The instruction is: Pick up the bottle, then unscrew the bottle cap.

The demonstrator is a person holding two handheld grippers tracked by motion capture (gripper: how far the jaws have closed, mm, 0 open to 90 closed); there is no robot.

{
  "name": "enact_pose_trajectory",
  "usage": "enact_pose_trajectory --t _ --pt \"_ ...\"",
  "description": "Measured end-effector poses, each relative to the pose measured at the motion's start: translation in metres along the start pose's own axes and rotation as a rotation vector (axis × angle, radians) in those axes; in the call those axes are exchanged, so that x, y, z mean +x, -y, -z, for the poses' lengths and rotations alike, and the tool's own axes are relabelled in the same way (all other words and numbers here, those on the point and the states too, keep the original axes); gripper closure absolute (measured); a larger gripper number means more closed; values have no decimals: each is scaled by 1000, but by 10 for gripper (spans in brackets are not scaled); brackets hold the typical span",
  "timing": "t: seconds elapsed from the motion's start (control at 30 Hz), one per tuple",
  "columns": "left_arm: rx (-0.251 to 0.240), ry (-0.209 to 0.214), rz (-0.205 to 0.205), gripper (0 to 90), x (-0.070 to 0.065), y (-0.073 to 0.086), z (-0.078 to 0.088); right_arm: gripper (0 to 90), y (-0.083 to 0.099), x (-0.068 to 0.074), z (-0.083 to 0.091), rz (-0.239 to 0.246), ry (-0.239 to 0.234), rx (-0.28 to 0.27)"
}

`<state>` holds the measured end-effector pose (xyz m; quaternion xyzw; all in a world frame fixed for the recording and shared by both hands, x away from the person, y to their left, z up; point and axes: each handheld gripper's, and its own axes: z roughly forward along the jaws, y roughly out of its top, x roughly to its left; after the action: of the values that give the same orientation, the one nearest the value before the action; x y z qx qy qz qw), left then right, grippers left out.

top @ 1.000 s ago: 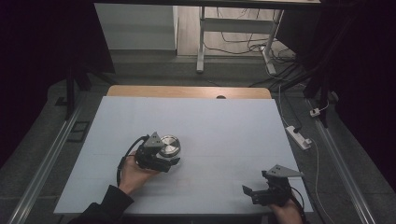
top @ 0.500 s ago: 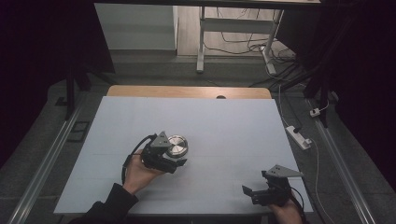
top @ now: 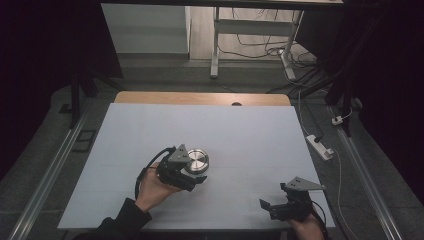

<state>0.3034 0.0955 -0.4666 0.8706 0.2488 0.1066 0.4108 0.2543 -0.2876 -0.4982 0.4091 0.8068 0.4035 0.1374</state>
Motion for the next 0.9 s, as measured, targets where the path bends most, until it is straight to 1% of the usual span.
enact_pose_trajectory --t 0.13,0.2,0.23,0.3,0.33,0.53,0.67,0.73,0.9 --pt "1 5 -1 150 1 1 0 0 0 -1 1 -11 -7 -9" --pt "-5 27 14 150 2 1 0 0 0 -1 2 -16 -7 -9" --pt "-6 39 12 150 3 2 -1 0 0 -1 2 -21 -10 -5" --pt "-3 40 7 150 2 1 -2 0 -1 1 4 -24 -17 -10" --pt "2 37 0 150 1 1 -2 0 -2 2 5 -21 -20 -13" --pt "5 39 -4 150 -1 1 -4 0 -11 8 8 8 -46 -53" --pt "2 54 4 150 0 1 -4 0 -18 15 7 27 -74 -62" --pt "3 55 4 150 0 1 -4 0 -22 19 6 43 -98 -83" --pt "6 52 -1 150 0 1 -4 0 -31 27 2 81 -117 -99"
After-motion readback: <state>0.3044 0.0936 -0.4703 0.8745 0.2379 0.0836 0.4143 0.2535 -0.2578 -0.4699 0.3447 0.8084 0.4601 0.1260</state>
